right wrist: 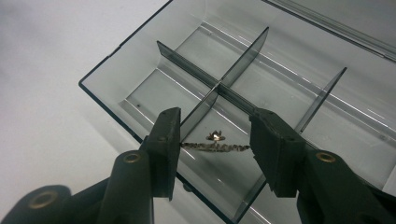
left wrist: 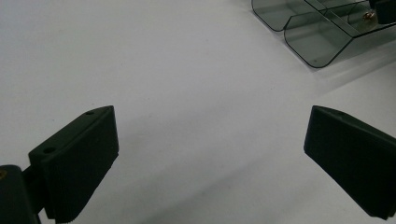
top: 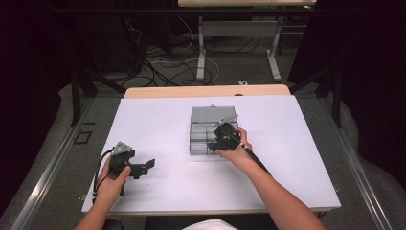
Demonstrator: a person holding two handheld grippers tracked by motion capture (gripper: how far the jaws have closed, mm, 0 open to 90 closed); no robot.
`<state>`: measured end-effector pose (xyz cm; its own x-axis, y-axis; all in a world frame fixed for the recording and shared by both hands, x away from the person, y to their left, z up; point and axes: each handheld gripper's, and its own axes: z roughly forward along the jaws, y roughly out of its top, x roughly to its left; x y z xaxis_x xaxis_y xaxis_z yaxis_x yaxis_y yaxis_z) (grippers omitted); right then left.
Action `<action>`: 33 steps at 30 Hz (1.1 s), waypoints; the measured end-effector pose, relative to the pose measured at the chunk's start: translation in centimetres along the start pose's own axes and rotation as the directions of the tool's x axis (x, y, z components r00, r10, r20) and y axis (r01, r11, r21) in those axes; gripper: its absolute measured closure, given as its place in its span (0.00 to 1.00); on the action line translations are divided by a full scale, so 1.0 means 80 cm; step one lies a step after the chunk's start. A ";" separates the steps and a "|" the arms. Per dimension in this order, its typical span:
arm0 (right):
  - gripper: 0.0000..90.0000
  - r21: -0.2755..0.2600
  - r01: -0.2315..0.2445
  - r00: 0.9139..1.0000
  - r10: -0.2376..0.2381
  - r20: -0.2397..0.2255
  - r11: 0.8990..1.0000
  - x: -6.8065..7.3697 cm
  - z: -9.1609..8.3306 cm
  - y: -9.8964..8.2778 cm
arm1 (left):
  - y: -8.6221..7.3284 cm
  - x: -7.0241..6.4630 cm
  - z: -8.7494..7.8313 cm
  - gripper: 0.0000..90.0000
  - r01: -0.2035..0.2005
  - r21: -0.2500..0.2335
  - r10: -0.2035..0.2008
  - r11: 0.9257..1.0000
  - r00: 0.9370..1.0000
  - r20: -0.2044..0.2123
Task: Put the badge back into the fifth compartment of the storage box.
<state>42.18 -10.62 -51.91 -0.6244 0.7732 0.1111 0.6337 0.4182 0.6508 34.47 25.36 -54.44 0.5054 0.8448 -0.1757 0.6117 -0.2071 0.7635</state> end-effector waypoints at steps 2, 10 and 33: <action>0.59 0.012 -0.003 1.000 0.003 0.002 1.000 -0.001 0.000 0.000 | 0.000 0.000 0.000 0.04 0.000 0.000 0.000 1.000 1.000 0.000; 0.53 -0.023 -0.025 1.000 0.025 -0.003 0.999 -0.002 -0.002 0.001 | 0.000 0.000 0.000 0.04 0.001 0.000 -0.001 1.000 1.000 0.001; 0.20 -0.078 -0.016 1.000 0.018 0.021 0.997 -0.006 -0.021 0.000 | 0.000 0.000 0.000 0.04 0.003 -0.001 -0.003 1.000 1.000 0.000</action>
<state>41.71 -11.77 -50.68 -0.6033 0.7904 0.1065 0.6062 0.3677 0.7052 34.48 25.39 -54.45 0.5031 0.8457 -0.1780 0.6124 -0.2035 0.7639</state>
